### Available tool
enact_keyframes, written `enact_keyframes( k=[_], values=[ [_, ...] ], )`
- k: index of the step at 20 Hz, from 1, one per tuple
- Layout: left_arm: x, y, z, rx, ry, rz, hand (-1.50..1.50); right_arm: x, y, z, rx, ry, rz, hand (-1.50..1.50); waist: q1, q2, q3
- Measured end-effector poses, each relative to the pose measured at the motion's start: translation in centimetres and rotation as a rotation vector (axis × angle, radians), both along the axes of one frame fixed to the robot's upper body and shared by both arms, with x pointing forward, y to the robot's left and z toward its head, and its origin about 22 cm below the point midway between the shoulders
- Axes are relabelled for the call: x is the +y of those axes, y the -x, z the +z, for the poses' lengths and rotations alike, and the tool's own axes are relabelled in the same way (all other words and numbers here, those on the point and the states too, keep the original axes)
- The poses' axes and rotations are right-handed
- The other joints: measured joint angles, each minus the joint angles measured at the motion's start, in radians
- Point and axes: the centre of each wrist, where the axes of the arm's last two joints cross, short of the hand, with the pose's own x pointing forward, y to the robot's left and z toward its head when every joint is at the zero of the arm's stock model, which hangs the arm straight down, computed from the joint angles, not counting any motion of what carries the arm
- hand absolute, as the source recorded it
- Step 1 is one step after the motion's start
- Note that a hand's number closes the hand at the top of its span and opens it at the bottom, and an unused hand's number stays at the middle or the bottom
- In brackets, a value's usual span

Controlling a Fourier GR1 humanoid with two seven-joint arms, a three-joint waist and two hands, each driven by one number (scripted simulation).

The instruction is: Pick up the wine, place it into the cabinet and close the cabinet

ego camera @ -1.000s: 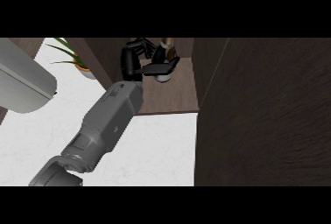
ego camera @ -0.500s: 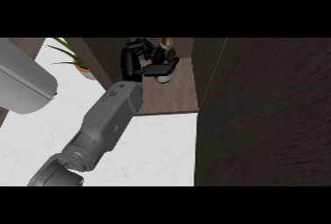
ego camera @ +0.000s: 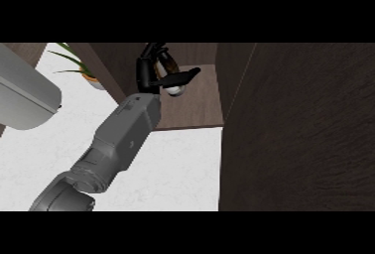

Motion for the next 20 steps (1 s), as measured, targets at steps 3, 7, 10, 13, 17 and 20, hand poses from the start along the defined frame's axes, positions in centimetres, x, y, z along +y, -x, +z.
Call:
enact_keyframes(
  k=[3, 7, 10, 13, 17, 20],
  values=[
    [0.2, 0.1, -0.4, 0.015, -0.027, 0.008, -1.5, 0.2, 0.1, -0.1, 0.001, -0.005, 0.011, -1.5, -0.004, 0.001, 0.0],
    [0.5, 0.4, -1.2, 0.018, -0.065, 0.02, -1.5, 0.1, 0.1, -0.2, -0.003, 0.01, 0.014, -1.5, -0.008, 0.003, 0.0],
    [0.6, 0.5, -1.3, 0.006, -0.079, 0.025, -1.5, -0.1, 0.0, 0.0, -0.009, 0.02, 0.008, -1.5, -0.009, 0.004, -0.001],
    [0.6, 0.6, -1.5, -0.009, -0.068, 0.026, -1.5, 0.2, 0.0, -0.1, -0.009, 0.011, 0.017, -1.5, -0.009, 0.004, -0.001],
    [0.7, 0.7, -1.7, -0.029, -0.07, 0.027, -1.5, 0.3, 0.0, 0.0, -0.005, 0.013, 0.019, -1.5, -0.012, 0.004, 0.0],
    [0.7, 0.7, -1.7, -0.032, -0.061, 0.024, -1.5, 0.2, 0.1, -0.3, -0.009, 0.007, 0.021, -1.5, -0.013, 0.004, 0.0]
  ],
)
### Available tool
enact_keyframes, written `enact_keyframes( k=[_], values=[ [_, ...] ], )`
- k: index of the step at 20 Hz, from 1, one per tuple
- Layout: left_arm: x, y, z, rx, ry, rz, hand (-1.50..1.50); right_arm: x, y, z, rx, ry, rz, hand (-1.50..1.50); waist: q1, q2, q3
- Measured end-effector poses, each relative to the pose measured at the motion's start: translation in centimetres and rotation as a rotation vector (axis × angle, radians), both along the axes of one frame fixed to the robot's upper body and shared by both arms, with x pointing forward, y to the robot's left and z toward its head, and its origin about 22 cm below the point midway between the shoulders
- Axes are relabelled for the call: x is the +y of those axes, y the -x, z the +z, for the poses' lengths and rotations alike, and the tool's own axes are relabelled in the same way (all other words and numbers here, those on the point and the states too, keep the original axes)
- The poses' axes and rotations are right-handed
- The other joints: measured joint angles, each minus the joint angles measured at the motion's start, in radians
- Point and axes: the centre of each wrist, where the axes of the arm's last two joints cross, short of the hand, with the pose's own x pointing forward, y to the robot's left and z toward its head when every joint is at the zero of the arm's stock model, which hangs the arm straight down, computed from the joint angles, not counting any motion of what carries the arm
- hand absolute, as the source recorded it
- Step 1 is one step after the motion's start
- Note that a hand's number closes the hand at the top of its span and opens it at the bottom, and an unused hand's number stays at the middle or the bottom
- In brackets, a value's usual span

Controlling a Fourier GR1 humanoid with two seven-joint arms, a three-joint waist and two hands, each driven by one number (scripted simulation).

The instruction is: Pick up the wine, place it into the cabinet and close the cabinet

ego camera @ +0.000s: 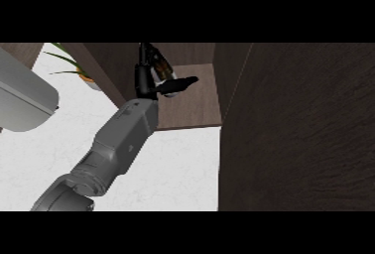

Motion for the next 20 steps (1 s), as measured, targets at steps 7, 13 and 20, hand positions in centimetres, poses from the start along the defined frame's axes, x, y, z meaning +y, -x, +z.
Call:
enact_keyframes(
  k=[7, 13, 20],
  values=[
    [0.05, 0.09, -0.17, -0.027, 0.016, -0.053, -1.5, 0.18, 0.01, -0.1, 0.008, 0.001, 0.008, -1.5, -0.001, 0.0, 0.0],
    [0.03, 0.15, -0.28, -0.03, 0.023, -0.109, -1.5, 0.42, 0.04, -0.15, 0.014, -0.008, 0.013, -1.5, 0.002, 0.001, -0.002],
    [0.04, 0.27, -0.45, -0.046, 0.063, -0.154, -1.5, 0.47, -0.06, 0.22, 0.018, 0.0, 0.008, -1.5, 0.002, -0.002, -0.003]
  ],
)
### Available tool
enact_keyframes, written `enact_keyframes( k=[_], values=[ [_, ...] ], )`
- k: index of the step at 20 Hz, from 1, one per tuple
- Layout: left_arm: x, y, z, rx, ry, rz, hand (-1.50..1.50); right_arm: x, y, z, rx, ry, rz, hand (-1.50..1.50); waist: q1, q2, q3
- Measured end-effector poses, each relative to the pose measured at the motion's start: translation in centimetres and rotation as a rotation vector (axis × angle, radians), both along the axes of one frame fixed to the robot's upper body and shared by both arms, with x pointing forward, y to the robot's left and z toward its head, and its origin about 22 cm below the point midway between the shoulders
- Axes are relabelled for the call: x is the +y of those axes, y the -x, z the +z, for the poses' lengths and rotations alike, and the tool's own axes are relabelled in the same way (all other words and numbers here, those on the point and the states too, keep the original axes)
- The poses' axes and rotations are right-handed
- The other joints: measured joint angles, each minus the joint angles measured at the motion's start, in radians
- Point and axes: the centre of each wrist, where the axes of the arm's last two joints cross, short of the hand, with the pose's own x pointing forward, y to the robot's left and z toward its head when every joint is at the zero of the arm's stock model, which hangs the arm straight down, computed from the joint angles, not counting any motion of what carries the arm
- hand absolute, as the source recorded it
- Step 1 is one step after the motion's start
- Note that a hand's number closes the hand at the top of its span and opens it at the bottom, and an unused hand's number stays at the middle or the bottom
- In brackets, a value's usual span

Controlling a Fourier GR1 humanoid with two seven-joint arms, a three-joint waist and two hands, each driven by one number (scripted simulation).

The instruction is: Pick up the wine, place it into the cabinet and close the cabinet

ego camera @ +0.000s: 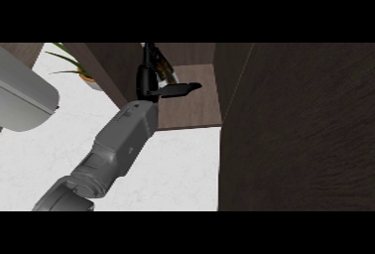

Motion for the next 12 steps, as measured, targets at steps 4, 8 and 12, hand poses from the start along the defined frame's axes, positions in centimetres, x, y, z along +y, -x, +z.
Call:
enact_keyframes(
  k=[4, 8, 12],
  values=[
    [-0.03, 0.01, 0.06, -0.011, 0.04, -0.013, -1.5, 0.34, -0.16, 0.19, 0.002, -0.01, 0.006, -1.5, -0.001, -0.001, -0.001],
    [-0.01, 0.23, -0.19, -0.015, 0.066, -0.025, -1.5, 0.47, 0.0, 0.22, 0.012, -0.007, 0.01, -1.5, -0.002, -0.007, 0.0],
    [0.04, 0.81, -0.85, -0.008, 0.092, -0.031, -1.5, 0.43, -0.08, 0.13, 0.007, -0.007, 0.008, -1.5, 0.0, -0.012, 0.0]
  ],
)
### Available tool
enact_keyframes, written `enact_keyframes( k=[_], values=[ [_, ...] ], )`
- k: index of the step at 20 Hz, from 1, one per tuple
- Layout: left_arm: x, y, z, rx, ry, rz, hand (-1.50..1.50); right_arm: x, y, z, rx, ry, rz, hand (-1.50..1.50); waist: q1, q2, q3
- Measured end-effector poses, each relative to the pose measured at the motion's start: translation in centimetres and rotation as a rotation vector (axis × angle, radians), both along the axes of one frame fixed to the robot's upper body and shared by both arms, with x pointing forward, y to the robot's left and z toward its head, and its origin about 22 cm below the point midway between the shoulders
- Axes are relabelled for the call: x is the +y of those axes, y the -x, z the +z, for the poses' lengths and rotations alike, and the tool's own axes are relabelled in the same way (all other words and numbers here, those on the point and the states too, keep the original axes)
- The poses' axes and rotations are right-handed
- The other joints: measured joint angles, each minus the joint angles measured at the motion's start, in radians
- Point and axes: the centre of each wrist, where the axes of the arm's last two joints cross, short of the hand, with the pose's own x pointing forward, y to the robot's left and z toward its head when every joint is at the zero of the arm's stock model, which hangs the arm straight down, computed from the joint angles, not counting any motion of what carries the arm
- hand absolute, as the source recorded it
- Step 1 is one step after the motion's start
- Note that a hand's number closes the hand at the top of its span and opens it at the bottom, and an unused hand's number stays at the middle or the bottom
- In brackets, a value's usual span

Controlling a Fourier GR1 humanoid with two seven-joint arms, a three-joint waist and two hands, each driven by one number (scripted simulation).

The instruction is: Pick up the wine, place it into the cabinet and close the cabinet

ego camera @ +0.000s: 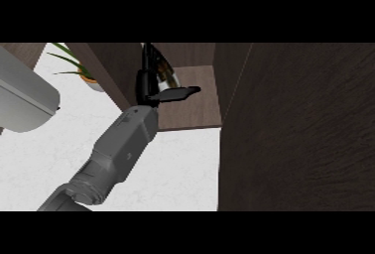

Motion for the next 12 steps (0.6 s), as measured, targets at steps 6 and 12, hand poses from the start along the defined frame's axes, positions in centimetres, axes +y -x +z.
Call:
enact_keyframes(
  k=[6, 12],
  values=[
    [-0.4, 2.4, -2.0, 0.04, 0.021, 0.003, -1.5, 0.1, 0.0, 0.1, 0.001, -0.015, -0.01, -1.5, 0.022, -0.005, -0.001],
    [-3.2, 6.5, -2.7, 0.053, 0.022, -0.015, -1.5, -0.4, 0.1, 0.2, 0.002, -0.001, -0.042, -1.5, 0.047, -0.008, -0.001]
  ],
)
